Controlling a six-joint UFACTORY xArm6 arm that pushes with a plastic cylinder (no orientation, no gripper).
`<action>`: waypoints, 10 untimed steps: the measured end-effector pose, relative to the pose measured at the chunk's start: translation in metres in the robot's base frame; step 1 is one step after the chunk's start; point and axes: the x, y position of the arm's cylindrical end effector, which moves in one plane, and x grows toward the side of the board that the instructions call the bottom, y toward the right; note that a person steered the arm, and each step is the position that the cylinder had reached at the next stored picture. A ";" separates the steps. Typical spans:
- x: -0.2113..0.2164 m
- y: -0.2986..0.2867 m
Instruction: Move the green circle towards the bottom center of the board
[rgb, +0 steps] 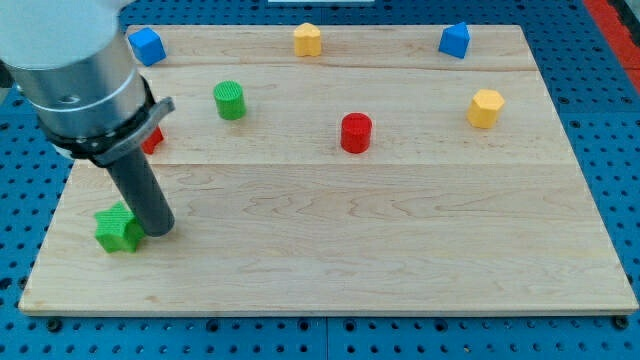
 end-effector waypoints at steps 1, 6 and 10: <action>-0.062 0.040; -0.097 0.038; -0.097 0.005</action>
